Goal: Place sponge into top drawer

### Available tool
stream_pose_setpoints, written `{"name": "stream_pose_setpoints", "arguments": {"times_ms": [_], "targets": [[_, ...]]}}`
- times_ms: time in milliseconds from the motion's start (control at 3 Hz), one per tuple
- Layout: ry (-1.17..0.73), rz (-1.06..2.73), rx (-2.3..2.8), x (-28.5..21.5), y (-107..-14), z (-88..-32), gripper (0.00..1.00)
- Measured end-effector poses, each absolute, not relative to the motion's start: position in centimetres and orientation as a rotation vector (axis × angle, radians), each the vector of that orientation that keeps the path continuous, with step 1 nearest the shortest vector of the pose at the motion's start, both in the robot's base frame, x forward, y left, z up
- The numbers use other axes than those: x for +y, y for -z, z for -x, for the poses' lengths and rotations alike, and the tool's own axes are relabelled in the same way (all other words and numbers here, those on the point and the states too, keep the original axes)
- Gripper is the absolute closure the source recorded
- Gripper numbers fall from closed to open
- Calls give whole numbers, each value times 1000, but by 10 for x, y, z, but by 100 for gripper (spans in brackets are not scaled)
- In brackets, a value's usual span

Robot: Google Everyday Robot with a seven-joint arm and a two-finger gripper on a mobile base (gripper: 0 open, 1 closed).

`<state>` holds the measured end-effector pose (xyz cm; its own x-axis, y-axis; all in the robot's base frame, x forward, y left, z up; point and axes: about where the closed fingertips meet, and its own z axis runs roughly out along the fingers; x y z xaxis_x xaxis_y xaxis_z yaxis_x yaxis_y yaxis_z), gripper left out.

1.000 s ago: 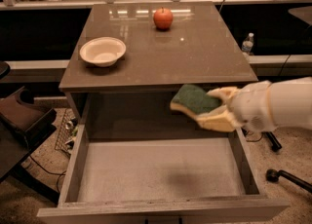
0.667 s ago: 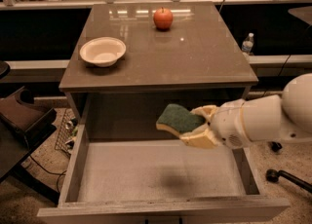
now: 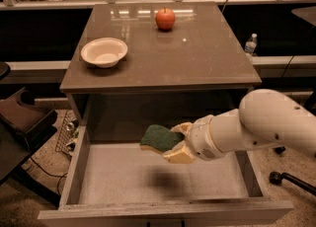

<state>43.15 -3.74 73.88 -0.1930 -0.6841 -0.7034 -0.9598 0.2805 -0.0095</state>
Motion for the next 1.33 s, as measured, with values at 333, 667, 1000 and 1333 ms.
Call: {"name": "stream_pose_setpoints", "arguments": {"times_ms": [333, 667, 1000, 1333], "targets": [[-667, 1462, 1978, -24, -701, -446, 100], [-684, 1464, 1979, -21, -696, -446, 98], [-684, 1466, 1978, -20, -696, -445, 77], [-685, 1470, 1976, -18, -696, -445, 53]]}}
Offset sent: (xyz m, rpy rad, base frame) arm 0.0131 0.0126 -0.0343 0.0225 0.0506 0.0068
